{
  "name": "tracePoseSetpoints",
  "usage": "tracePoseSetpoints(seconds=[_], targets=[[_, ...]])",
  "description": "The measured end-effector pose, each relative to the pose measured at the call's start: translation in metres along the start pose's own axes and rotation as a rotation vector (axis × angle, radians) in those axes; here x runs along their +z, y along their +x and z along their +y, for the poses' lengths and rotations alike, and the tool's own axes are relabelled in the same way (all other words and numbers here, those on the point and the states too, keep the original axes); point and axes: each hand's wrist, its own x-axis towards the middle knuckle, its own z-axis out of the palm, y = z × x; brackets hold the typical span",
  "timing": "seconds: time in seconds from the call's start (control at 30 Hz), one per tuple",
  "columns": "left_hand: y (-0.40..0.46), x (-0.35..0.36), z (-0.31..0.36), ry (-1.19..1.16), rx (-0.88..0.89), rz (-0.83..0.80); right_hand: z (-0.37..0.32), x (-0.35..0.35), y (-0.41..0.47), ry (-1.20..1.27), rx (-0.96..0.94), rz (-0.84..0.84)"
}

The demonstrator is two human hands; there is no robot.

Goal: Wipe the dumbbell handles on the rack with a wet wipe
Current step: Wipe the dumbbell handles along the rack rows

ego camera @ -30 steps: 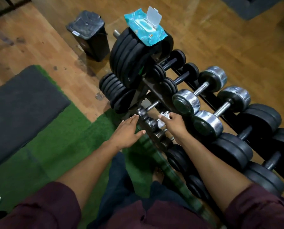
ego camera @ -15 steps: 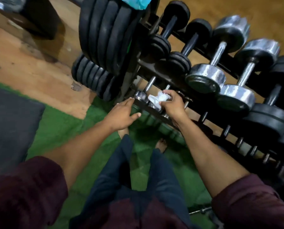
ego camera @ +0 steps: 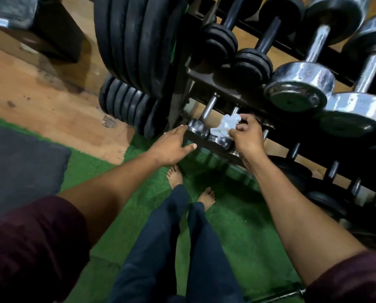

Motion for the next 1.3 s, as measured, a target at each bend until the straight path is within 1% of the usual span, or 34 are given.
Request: tracePoseSetpoints(seconds=[0.2, 0.3, 0.4, 0.47, 0.57, 0.63, 0.7, 0.83, 0.9, 1.0, 1.13, 1.3], targets=[[0.035, 0.025, -0.007, -0.026, -0.031, -0.018, 0.037, 0.016, 0.028, -0.095, -0.064, 0.026], [0.068, 0.038, -0.011, -0.003, -0.024, -0.02, 0.052, 0.024, 0.047, -0.241, -0.096, 0.103], [0.113, 0.052, -0.019, 0.006, -0.065, -0.005, 0.064, 0.034, 0.068, -0.331, -0.137, 0.199], [0.139, 0.059, -0.022, -0.016, -0.12, 0.012, 0.07, 0.045, 0.081, -0.375, -0.191, 0.192], [0.17, 0.077, -0.025, -0.005, -0.14, 0.046, 0.08, 0.063, 0.109, -0.422, -0.235, 0.18], [0.182, 0.092, -0.029, -0.019, -0.157, 0.11, 0.088, 0.077, 0.129, -0.474, -0.288, 0.136], [0.191, 0.105, -0.036, -0.05, -0.153, 0.213, 0.095, 0.092, 0.148, -0.498, -0.383, 0.061], [0.196, 0.116, -0.043, -0.064, -0.104, 0.319, 0.095, 0.114, 0.169, -0.405, -0.461, 0.004], [0.198, 0.117, -0.044, -0.115, -0.105, 0.317, 0.091, 0.122, 0.171, -0.408, -0.469, -0.036], [0.203, 0.119, -0.044, -0.202, -0.147, 0.297, 0.09, 0.126, 0.171, -0.475, -0.51, -0.145], [0.203, 0.126, -0.043, -0.335, -0.206, 0.35, 0.094, 0.121, 0.185, -0.499, -0.545, -0.252], [0.206, 0.126, -0.044, -0.385, -0.246, 0.325, 0.086, 0.107, 0.197, -0.603, -0.656, -0.513]])
